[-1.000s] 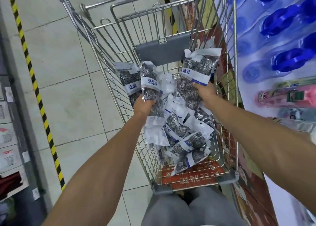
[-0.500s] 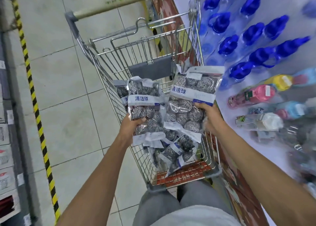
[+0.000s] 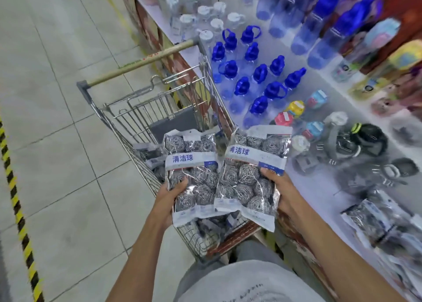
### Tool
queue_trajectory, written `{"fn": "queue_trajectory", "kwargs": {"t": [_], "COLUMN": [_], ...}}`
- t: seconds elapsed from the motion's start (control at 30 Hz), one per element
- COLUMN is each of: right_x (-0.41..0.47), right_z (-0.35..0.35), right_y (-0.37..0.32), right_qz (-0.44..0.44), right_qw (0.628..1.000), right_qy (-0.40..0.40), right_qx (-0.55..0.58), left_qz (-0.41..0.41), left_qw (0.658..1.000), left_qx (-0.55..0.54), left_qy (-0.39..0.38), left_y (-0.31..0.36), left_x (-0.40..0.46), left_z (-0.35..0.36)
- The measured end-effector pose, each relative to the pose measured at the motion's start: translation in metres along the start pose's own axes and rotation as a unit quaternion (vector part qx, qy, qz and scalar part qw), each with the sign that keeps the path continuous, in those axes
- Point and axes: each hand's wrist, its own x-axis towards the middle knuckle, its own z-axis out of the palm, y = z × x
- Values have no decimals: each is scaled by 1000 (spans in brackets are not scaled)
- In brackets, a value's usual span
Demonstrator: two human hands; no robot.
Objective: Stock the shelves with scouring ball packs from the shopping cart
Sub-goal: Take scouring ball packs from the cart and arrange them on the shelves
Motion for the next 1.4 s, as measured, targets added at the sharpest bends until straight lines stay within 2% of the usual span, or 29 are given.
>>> {"fn": "queue_trajectory", "kwargs": {"t": [0.13, 0.37, 0.5, 0.63, 0.73, 0.87, 1.0, 1.1, 1.27, 1.4], "right_x": [-43, -114, -156, -198, -235, -291, -350, -398, -464, -512], "right_z": [-23, -72, -106, -155, -192, -239, -292, -325, -385, -424], "right_y": [6, 21, 32, 51, 68, 94, 123, 143, 191, 225], "right_qz": [-9, -62, -80, -83, -94, -106, -131, -167, -192, -184], "right_qw": [1000, 995, 988, 978, 957, 926, 899, 887, 835, 794], "right_qy": [15, 65, 109, 129, 214, 301, 331, 346, 419, 468], "right_qx": [23, 39, 75, 141, 172, 202, 256, 258, 301, 342], "left_qz": [-17, -16, -51, -42, -27, -55, -39, -83, -153, -172], "left_qw": [999, 995, 989, 976, 960, 944, 923, 908, 865, 832], "left_qx": [-15, 49, 69, 123, 184, 206, 258, 267, 297, 335], "left_qy": [-40, -85, -121, -173, -210, -251, -283, -311, -374, -407], "left_y": [-10, -22, -29, -42, -62, -96, -141, -180, -254, -305], "left_x": [-18, -44, -58, -70, -75, -99, -136, -165, -208, -244], "left_z": [8, 42, 71, 112, 145, 202, 259, 300, 365, 406]}}
